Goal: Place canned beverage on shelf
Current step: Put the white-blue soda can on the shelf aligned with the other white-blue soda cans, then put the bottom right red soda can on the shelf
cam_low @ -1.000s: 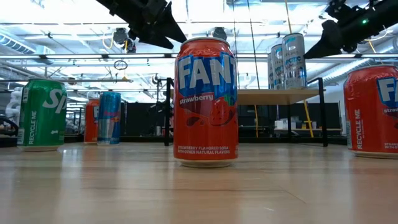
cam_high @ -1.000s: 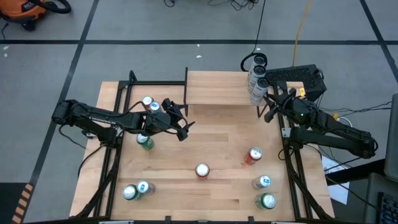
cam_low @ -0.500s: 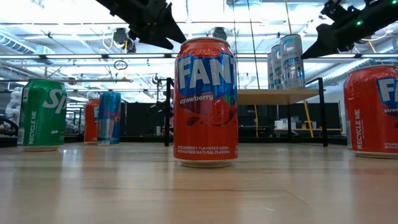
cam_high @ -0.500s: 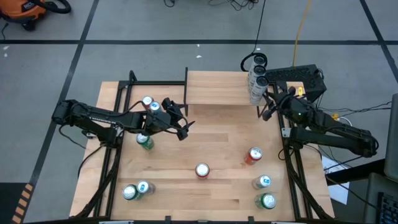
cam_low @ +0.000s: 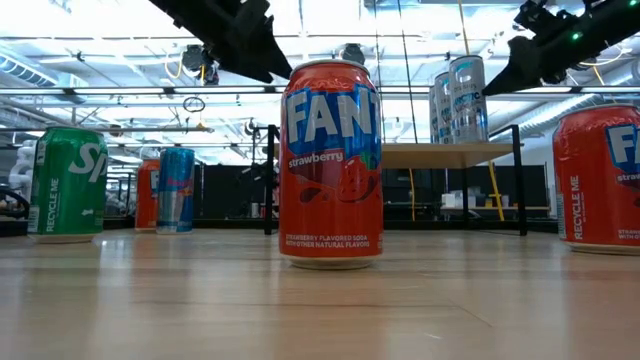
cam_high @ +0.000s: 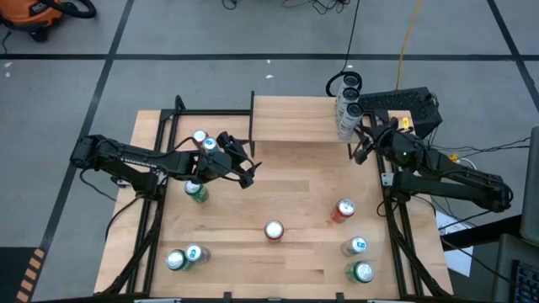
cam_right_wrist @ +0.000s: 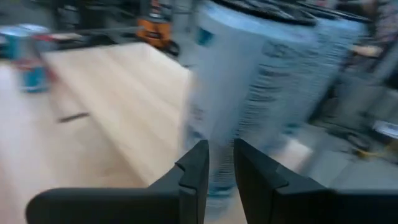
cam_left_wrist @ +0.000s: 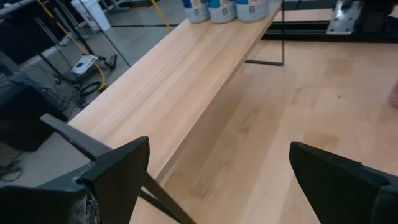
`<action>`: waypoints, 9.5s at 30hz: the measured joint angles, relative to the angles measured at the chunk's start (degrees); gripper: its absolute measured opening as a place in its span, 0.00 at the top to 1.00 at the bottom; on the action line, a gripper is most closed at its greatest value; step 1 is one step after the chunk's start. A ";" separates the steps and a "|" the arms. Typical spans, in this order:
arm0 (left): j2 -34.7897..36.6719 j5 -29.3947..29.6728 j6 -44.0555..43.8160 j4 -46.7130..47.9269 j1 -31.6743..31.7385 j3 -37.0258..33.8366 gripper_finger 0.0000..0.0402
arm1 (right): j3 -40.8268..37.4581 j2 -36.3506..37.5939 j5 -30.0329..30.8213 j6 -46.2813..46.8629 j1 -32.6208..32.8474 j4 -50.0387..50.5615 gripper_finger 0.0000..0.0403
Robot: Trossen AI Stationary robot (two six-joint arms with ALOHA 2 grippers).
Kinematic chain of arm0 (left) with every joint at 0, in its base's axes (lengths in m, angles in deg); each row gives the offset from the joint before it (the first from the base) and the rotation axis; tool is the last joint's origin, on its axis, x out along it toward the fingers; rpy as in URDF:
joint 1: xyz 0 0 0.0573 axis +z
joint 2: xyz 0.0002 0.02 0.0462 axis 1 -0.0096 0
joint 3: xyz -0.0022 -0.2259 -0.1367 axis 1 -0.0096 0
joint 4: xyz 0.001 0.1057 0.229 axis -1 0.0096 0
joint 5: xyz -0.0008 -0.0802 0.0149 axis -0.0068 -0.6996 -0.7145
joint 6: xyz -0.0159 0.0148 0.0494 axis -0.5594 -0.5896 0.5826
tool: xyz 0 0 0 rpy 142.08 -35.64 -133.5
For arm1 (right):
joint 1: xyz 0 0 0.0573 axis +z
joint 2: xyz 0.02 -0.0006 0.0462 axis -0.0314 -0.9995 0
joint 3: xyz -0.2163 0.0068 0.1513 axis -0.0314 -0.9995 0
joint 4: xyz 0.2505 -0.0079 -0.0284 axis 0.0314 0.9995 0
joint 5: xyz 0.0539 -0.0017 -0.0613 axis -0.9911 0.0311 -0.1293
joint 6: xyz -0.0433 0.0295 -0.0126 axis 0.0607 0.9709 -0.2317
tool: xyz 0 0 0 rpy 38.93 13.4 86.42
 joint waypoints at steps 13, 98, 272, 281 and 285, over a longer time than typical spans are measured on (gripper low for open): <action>0.00 -2.42 3.38 -27.88 -1.14 -10.71 0.04 | 0.80 -8.95 -17.94 -2.04 8.73 -11.54 0.92; -2.08 -7.47 -4.61 -21.90 -4.90 -16.24 0.22 | 31.75 -48.98 -29.55 46.58 37.69 47.61 0.09; -25.22 -24.96 7.84 -33.55 7.32 -2.75 0.11 | 20.36 -46.13 7.69 32.84 28.89 14.15 0.48; -25.35 -23.26 7.69 -32.60 7.37 -2.86 0.11 | 7.48 -51.30 16.01 32.43 25.44 -3.86 0.54; -25.35 -23.20 7.72 -32.83 7.83 -2.86 0.11 | 6.92 -55.29 18.06 32.70 22.53 -3.99 0.59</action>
